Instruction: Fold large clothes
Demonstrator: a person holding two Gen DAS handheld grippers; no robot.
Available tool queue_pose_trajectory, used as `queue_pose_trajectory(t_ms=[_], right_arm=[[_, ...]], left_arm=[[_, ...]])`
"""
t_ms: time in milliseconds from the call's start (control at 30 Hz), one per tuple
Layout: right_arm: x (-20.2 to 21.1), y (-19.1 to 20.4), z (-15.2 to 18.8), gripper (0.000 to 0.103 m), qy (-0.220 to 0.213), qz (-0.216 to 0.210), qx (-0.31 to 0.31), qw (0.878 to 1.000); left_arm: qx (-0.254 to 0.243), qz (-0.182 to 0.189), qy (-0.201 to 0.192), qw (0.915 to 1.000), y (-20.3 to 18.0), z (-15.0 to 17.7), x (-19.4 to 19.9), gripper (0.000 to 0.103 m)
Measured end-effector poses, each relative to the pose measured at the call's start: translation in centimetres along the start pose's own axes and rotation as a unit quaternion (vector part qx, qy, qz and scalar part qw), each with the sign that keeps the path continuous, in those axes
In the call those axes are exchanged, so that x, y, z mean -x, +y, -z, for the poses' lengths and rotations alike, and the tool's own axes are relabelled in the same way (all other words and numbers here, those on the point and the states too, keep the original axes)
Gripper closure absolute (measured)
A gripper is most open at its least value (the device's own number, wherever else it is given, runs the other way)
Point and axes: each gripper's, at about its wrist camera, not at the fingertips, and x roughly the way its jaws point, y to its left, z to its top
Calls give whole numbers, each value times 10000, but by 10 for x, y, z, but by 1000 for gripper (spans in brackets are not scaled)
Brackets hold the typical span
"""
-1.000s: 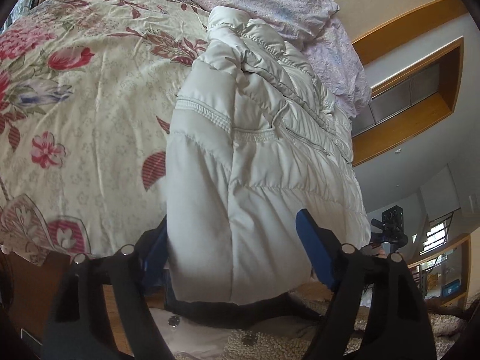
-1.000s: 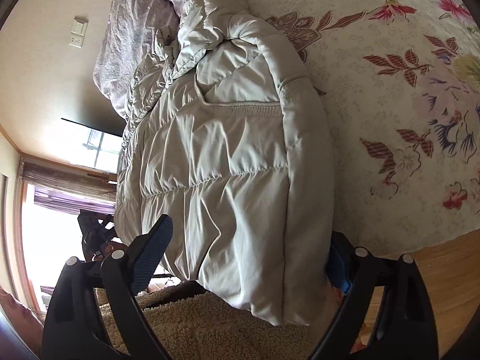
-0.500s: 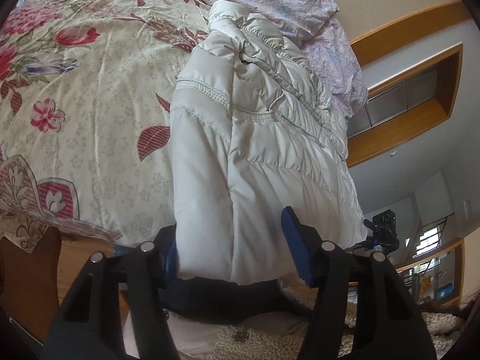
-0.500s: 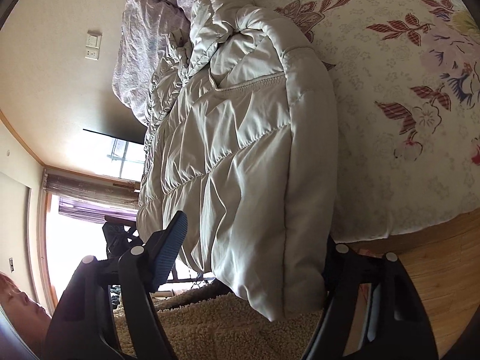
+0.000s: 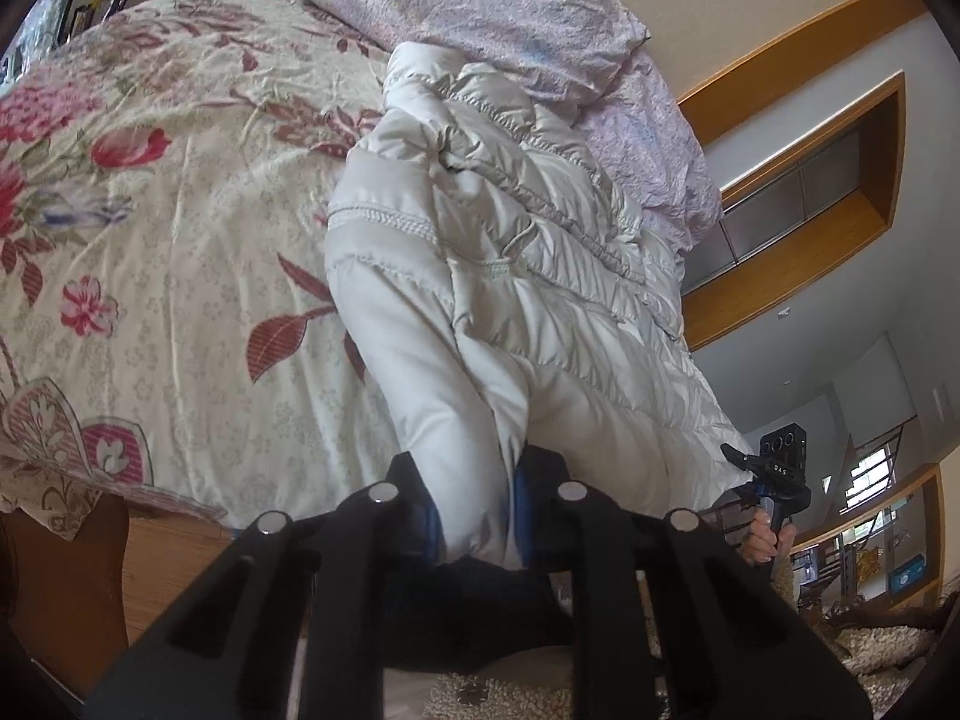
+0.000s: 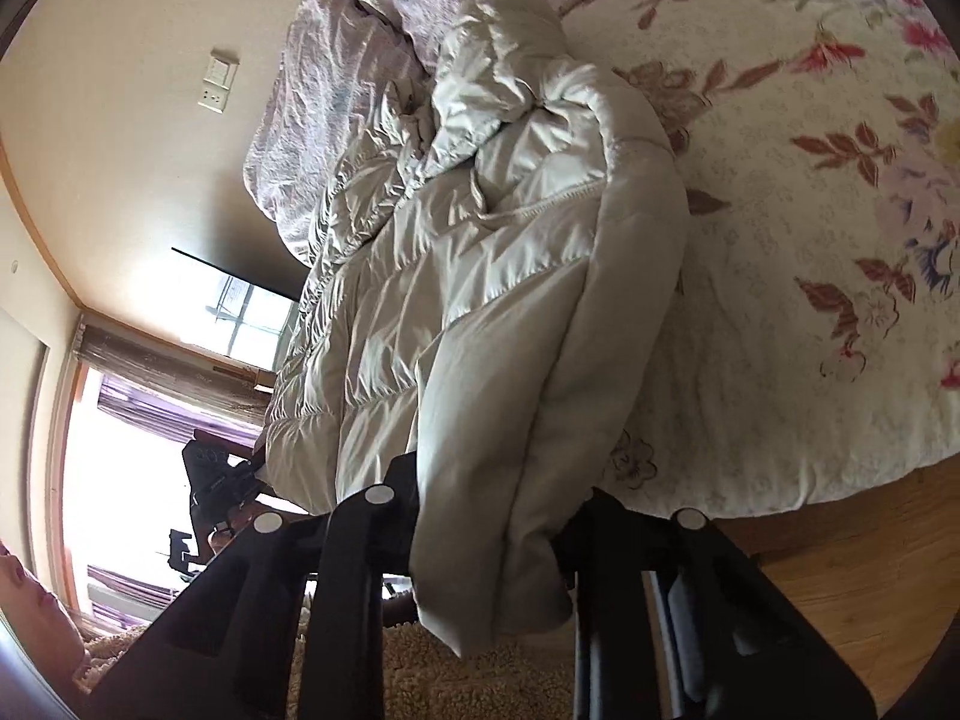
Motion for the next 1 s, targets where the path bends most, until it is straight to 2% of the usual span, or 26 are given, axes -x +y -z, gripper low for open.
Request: queue_pose_trajectory(t_ms=[133,267,500,833,1000], right_arm=[[10,15,-9,85,-427,9,233,9988],[17,27,-20,85,-895,16,369,9953],[29,54,-42,85,-1755,148,831,9809],[19,112,-116,85,-2787,521,1275,9505],[-11,124,-163,85,-3061,1101,1247,9374]], left_arm=[[-127,1,-399,9991,-11,-13,17,87],[-53,115,-732,9972,-14,-26,29,88],[-116,134,-1212,9925,-32,-59,35,88],[-514,-232,-1850,9811,-76,-154,24,87],[-613,-466,-2068,9754,-87,-203,-3,87]])
